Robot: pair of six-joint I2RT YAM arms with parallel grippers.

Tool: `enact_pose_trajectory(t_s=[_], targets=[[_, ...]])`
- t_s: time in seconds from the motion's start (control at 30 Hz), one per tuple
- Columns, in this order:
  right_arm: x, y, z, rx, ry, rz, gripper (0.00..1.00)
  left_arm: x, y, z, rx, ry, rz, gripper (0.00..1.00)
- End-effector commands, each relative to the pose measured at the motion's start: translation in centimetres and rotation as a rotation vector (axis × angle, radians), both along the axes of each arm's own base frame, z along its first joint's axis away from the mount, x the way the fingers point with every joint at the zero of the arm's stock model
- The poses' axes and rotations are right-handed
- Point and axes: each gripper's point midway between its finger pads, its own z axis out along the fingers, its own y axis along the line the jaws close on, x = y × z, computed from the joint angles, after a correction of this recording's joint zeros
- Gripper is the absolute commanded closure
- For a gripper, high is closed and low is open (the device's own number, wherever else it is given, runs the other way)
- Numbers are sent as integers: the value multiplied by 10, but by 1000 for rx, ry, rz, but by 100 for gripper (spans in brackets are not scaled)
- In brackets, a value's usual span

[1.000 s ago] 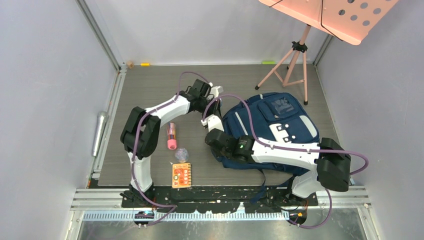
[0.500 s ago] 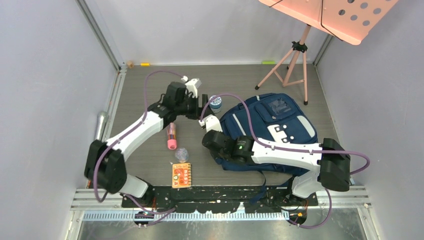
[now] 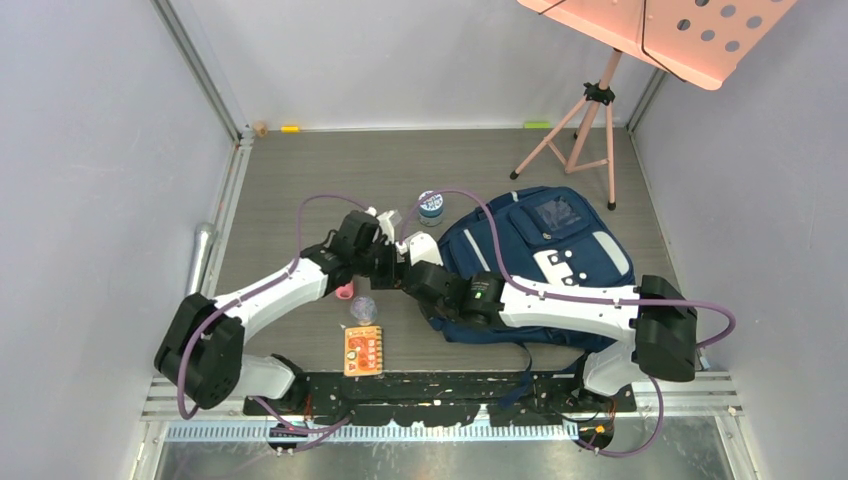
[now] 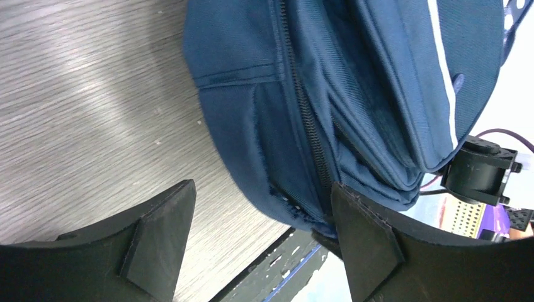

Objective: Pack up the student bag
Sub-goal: Zip the student bag at the center of the board.

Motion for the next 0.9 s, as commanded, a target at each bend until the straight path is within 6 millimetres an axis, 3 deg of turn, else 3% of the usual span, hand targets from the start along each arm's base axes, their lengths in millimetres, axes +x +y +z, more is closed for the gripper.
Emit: enact_pose_trajectory(t_s=[0.0,0.17,0.37,0.43,0.5,0.57,0.63,0.7,0.87], targets=[[0,43,46,223,-22,18,100,0,-24,12,-116,-27,-34,18],[-1,42,45,219,-18,23,100,4,-39,9,-220,-6,-10,18],[-2,41,43,219,-16,20,100,4,-47,-3,-189,-12,-27,21],[-2,42,44,220,-16,22,100,1,-49,-13,-169,17,-42,34],[-1,42,46,222,-20,22,100,0,-51,-18,-161,29,-49,58],[-1,40,47,222,-23,22,100,2,-51,-17,-156,20,-50,78],[-2,39,47,222,-25,22,100,6,-50,-15,-133,1,-54,92],[-2,38,47,220,-23,25,100,11,-50,-10,-111,-28,-65,100],[-9,41,36,196,6,73,100,38,-44,0,-6,-118,-67,100]])
